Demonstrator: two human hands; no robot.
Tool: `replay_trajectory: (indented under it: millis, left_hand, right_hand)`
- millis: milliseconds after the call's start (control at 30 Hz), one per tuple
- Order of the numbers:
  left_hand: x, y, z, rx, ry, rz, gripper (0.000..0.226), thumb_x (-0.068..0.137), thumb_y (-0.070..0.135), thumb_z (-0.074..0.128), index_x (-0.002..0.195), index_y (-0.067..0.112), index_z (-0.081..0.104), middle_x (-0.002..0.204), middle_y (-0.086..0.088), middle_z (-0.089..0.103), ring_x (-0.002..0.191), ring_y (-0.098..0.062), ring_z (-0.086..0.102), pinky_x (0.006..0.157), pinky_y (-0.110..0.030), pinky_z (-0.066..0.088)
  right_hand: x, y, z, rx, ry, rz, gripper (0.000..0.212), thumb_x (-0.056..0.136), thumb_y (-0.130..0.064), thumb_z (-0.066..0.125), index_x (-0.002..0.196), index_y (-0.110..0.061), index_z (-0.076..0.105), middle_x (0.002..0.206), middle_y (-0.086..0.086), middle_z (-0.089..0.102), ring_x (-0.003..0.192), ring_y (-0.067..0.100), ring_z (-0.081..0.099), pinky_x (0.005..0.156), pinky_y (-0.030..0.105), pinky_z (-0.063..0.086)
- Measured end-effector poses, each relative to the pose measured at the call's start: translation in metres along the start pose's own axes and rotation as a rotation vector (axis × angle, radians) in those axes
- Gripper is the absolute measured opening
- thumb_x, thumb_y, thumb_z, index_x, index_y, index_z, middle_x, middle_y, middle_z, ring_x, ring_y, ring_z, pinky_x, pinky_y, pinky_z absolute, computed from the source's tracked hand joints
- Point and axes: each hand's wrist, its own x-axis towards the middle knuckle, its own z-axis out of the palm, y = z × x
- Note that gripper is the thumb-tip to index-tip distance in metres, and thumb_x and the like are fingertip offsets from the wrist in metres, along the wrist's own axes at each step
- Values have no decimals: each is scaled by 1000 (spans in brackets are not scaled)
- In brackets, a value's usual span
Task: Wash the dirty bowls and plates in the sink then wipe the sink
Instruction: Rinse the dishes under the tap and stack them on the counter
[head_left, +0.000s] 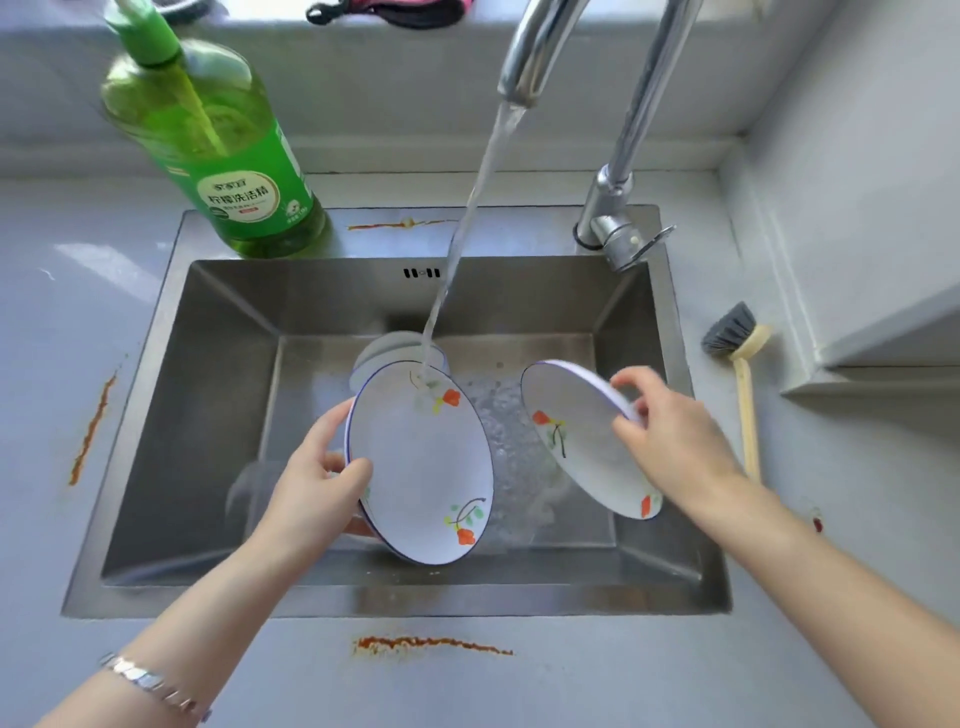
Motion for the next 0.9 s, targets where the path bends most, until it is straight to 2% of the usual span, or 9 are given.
replay_trajectory:
  millis: [100,167,200,267,333,467,667,833,900]
  left_hand:
    - [-8,-2,17,-53,30,-24,57,88,-3,43,130,35,44,84,-17,68,61,-24,66,49,-36,57]
    - [-10,-7,38,-133,41,-91,57,88,-4,43,135,31,40,80,-14,66,60,-28,65,46,-40,57]
    - [-8,-12,49,-176,46,-135,58,89,-4,43,137,29,38,81,-12,64,61,-28,63,45,-41,56]
    - [-1,-22,74,-232,48,-202,59,89,-4,45,139,27,36,99,-12,61,69,-29,62,42,-40,55]
    - [12,-34,99,-248,51,-220,58,89,-6,45,137,27,40,118,-9,52,87,-35,59,41,-40,55]
    - [41,-51,138,-254,47,-198,59,86,-11,43,135,23,43,127,-4,46,112,-43,49,66,-61,51]
    - [75,-69,166,-289,-5,-230,57,91,-7,43,138,23,37,119,-4,46,97,-33,50,48,-42,55]
    - [95,-78,174,-106,-100,-255,63,90,-6,46,144,21,28,122,-5,49,107,-30,51,88,-50,50]
    - [98,-81,173,-99,-167,-313,67,86,-10,51,143,18,28,128,-13,51,114,-36,52,94,-53,47]
  right_hand:
    - [-13,8,-41,145,172,36,36,86,-12,56,120,-22,56,85,5,58,84,26,57,73,31,41]
    - [-18,25,-58,293,256,76,29,87,-12,57,113,-22,61,81,5,62,71,8,59,67,25,42]
    - [-20,35,-63,367,303,99,25,88,-13,57,111,-23,61,81,4,64,62,-4,58,62,18,42]
    - [-23,51,-68,504,396,177,23,88,-14,58,111,-19,62,80,2,65,53,-12,55,56,9,42]
    - [-25,62,-71,640,452,251,24,89,-13,56,112,-11,63,76,-6,63,51,-9,56,53,12,45]
    - [-21,64,-72,847,497,334,21,90,-11,53,107,-16,62,74,-8,61,49,-2,57,47,18,49]
    - [-1,66,-60,1004,497,412,25,90,-9,51,113,-16,59,76,-8,62,61,6,59,47,17,50]
    - [5,67,-49,1059,431,438,26,91,-6,50,115,-14,57,86,-3,64,70,9,60,49,16,51]
    - [5,66,-45,1055,417,429,27,90,-5,50,115,-13,57,87,-3,64,71,9,61,50,15,51]
